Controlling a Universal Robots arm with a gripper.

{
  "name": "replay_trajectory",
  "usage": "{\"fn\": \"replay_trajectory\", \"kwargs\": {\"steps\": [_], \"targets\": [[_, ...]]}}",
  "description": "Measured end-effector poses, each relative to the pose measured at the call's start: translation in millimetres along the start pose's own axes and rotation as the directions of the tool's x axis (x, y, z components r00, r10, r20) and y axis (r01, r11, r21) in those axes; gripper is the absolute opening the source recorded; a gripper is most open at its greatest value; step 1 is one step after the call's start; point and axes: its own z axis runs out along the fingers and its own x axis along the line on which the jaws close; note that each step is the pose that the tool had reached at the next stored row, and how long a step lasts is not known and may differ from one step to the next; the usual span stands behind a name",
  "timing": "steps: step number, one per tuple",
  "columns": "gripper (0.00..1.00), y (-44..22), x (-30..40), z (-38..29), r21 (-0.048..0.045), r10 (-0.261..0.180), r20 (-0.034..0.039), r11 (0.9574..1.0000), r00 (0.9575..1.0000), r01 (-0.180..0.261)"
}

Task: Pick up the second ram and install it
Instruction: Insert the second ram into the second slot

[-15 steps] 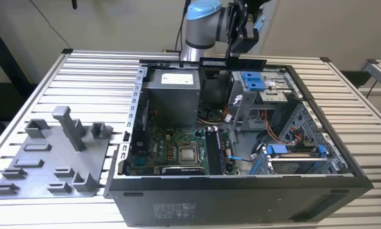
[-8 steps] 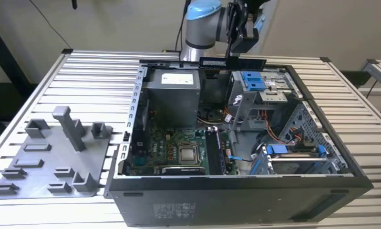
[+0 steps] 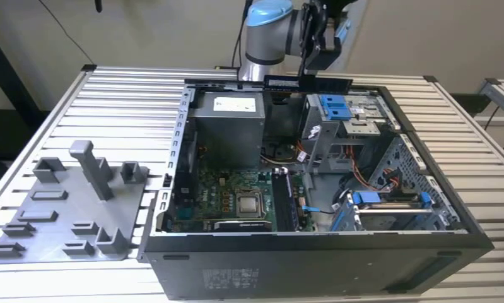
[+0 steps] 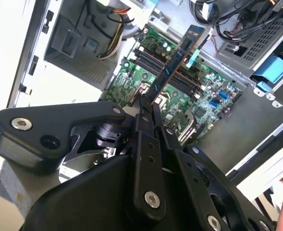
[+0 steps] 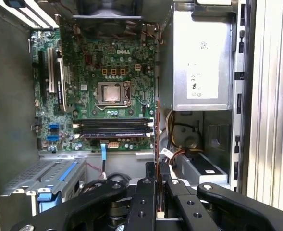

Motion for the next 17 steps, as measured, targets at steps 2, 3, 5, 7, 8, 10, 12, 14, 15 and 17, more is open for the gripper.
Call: {"fn": "replay_trajectory", "kwargs": {"steps": [2, 3, 5, 7, 8, 10, 12, 14, 15, 17], "targets": [[0.14, 0.0, 0.0, 0.0, 0.0008, 0.013, 0.0, 0.9999, 0.9999, -0.013], [0.14, 0.0, 0.0, 0.1, 0.0012, 0.02, 0.0, 0.9998, 0.9998, -0.02], [0.14, 0.0, 0.0, 0.2, 0.002, 0.035, 0.0001, 0.9994, 0.9994, -0.035], [0.14, 0.0, 0.0, 0.3, 0.0029, 0.05, 0.0002, 0.9987, 0.9987, -0.05], [0.14, 0.0, 0.0, 0.4, 0.0034, 0.059, 0.0002, 0.9983, 0.9983, -0.059], [0.14, 0.0, 0.0, 0.5, 0.0047, 0.08, 0.0004, 0.9968, 0.9968, -0.08], [0.14, 0.0, 0.0, 0.6, 0.0061, 0.104, 0.0006, 0.9945, 0.9945, -0.104], [0.14, 0.0, 0.1, 0.7, 0.0074, 0.127, 0.0007, 0.9919, 0.992, -0.127], [0.14, 0.0, 0.1, 0.8, 0.008, 0.137, 0.0009, 0.9905, 0.9906, -0.137], [0.14, 0.0, 0.2, 0.9, 0.0093, 0.159, 0.0012, 0.9873, 0.9873, -0.159]]}}
